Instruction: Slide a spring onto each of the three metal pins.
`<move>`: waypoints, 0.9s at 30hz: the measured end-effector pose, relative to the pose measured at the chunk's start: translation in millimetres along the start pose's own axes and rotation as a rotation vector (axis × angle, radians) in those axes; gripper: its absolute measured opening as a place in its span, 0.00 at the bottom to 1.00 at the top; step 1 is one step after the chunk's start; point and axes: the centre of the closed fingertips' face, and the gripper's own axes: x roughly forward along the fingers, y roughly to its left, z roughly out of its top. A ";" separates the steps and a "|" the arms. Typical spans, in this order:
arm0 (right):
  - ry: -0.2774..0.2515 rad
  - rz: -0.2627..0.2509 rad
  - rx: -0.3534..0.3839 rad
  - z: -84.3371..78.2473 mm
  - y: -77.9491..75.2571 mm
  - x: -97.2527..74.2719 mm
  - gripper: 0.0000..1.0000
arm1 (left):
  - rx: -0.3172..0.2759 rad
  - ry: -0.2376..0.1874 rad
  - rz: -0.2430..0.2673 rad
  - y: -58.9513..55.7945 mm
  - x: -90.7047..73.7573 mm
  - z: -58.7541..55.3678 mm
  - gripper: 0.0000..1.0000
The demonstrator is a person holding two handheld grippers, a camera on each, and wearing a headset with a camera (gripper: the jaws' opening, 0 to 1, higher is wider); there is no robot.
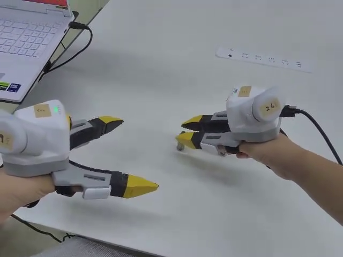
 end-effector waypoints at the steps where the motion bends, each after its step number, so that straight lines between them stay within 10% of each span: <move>1: -0.004 -0.003 -0.006 1.3 0.1 -1.3 0.19 | -0.002 -0.001 0.001 0.4 0.2 0.6 0.95; 27: -0.175 -0.096 0.067 13.3 4.1 -88.3 0.30 | 0.049 -0.016 -0.024 -14.6 28.9 27.9 0.95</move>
